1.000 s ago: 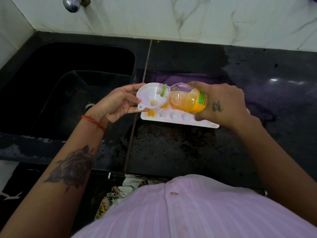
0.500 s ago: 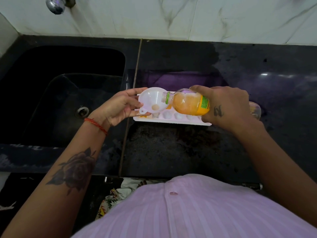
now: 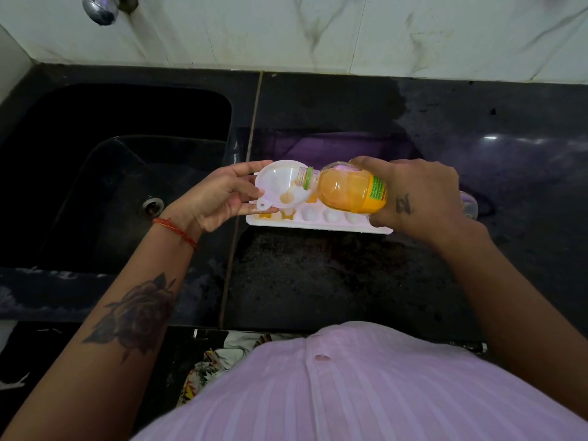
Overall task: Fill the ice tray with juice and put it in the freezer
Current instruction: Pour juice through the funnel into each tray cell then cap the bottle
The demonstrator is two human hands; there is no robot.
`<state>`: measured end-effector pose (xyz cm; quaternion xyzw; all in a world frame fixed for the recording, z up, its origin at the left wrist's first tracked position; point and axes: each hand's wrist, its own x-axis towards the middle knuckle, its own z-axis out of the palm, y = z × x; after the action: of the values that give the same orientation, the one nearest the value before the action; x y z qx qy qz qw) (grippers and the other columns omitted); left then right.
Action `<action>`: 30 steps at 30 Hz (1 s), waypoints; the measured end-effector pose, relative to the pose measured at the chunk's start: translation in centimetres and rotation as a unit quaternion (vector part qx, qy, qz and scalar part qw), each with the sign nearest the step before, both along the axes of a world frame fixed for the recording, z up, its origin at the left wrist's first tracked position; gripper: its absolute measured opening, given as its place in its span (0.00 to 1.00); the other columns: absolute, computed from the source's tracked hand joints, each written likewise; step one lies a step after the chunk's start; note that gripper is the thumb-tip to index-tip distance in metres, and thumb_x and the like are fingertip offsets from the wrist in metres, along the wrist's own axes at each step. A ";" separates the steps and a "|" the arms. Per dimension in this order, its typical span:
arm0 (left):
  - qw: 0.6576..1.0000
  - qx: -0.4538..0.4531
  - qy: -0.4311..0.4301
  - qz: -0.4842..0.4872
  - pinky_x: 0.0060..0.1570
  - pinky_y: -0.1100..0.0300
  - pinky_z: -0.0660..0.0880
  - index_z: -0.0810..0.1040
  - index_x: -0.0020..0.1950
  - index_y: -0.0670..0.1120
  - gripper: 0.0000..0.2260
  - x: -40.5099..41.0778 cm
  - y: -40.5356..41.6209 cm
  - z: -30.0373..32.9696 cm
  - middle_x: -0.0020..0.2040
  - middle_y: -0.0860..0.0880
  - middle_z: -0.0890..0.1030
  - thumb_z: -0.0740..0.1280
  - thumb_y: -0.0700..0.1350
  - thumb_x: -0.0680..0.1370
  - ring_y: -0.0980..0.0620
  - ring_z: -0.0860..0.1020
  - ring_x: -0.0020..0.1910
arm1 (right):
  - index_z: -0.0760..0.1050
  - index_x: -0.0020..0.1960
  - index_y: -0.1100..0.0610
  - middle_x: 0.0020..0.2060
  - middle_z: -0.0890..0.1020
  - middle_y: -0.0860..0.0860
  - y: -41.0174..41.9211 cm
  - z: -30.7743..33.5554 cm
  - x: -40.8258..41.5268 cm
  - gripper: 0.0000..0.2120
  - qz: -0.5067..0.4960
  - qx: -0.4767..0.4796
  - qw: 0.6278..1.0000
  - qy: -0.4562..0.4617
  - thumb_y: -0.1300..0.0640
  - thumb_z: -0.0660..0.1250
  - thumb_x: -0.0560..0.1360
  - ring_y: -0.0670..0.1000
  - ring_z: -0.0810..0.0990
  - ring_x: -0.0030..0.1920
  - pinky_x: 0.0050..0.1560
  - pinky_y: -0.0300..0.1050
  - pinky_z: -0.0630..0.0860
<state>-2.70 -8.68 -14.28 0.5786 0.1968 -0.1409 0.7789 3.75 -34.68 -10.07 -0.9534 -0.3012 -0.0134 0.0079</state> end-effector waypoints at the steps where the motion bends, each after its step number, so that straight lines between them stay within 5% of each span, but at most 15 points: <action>1: 1.000 0.000 -0.001 0.001 0.37 0.60 0.81 0.72 0.67 0.42 0.24 0.0 0.1 0.0 0.62 0.40 0.77 0.58 0.26 0.74 0.47 0.82 0.49 | 0.61 0.70 0.39 0.51 0.81 0.50 0.0 0.0 0.0 0.38 0.001 0.002 1.000 0.007 0.47 0.73 0.64 0.58 0.78 0.51 0.41 0.45 0.64; 18: 0.999 -0.003 0.011 -0.045 0.40 0.57 0.82 0.72 0.67 0.41 0.24 1.8 -2.1 -0.1 0.64 0.39 0.76 0.58 0.25 0.74 0.44 0.81 0.53 | 0.60 0.70 0.38 0.54 0.80 0.50 -2.5 0.4 -0.1 0.36 -0.033 -0.007 0.999 0.007 0.46 0.72 0.67 0.57 0.78 0.53 0.42 0.45 0.64; 30: 0.999 0.004 0.018 -0.049 0.35 0.60 0.81 0.72 0.67 0.40 0.24 2.1 -2.6 -0.1 0.62 0.38 0.76 0.57 0.25 0.74 0.49 0.84 0.44 | 0.61 0.70 0.40 0.55 0.80 0.51 -2.8 0.0 0.2 0.33 -0.015 -0.023 0.999 -0.034 0.46 0.71 0.69 0.57 0.78 0.53 0.42 0.45 0.62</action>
<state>-0.60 -11.31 -14.41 0.5880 0.1828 -0.1882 0.7651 3.93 -37.44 -10.07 -0.9566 -0.2876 -0.0391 -0.0243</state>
